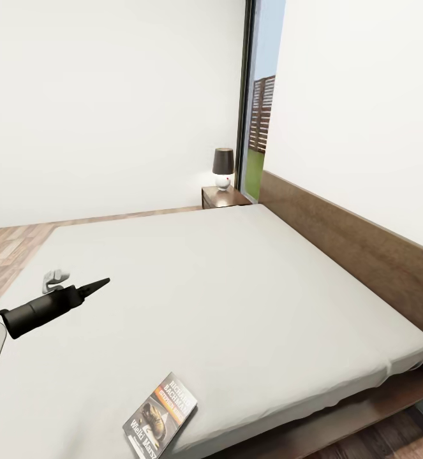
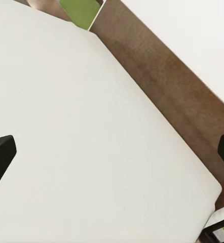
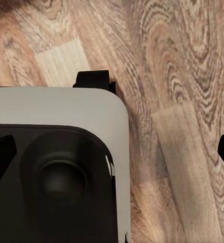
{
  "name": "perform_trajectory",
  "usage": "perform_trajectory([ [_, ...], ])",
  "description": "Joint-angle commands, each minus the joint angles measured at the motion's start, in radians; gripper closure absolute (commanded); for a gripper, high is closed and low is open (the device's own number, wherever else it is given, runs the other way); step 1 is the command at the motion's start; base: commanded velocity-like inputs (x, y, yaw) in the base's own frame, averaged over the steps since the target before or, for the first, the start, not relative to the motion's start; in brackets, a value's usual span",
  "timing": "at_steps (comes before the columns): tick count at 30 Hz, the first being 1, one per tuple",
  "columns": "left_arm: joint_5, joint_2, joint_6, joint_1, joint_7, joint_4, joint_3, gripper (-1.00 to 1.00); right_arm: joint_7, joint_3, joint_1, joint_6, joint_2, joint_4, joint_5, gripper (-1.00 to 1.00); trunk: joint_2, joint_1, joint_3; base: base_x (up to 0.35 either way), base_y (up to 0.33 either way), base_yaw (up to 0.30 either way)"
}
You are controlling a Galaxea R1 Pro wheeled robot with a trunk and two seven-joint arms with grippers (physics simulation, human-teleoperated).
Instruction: In the bedroom, move the book from the bed onto either nightstand, and place the two sandals side by side next to the bed.
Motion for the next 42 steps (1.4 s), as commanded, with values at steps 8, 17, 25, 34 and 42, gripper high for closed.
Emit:
perform_trajectory([
  [8,-0.003,0.000,0.007,0.000,0.005,0.001,0.001,-1.00,0.003,-0.008,-0.001,-0.005,0.000,0.001,0.009,-1.00,0.000,0.000,-0.001,0.000,0.000,0.000],
  [17,-0.004,0.001,0.008,0.002,0.028,0.001,0.000,-1.00,0.003,-0.008,-0.001,-0.005,0.000,0.001,0.009,-1.00,0.000,0.000,-0.001,0.000,0.000,0.000],
  [25,-0.003,0.000,0.008,0.002,0.081,0.000,0.000,-1.00,0.003,-0.008,-0.001,-0.005,0.001,0.001,0.009,-1.00,0.000,0.000,-0.001,0.000,0.000,0.000],
  [34,0.000,0.000,0.008,0.002,0.162,-0.002,-0.001,-1.00,0.003,-0.008,-0.001,-0.006,0.000,0.000,0.009,-1.00,0.000,0.000,-0.001,0.000,0.000,0.000],
  [42,0.003,0.000,0.008,0.002,0.181,-0.003,-0.001,-1.00,0.003,-0.008,-0.001,-0.006,-0.001,0.000,0.009,-1.00,0.000,0.000,-0.001,0.000,0.000,0.000],
])
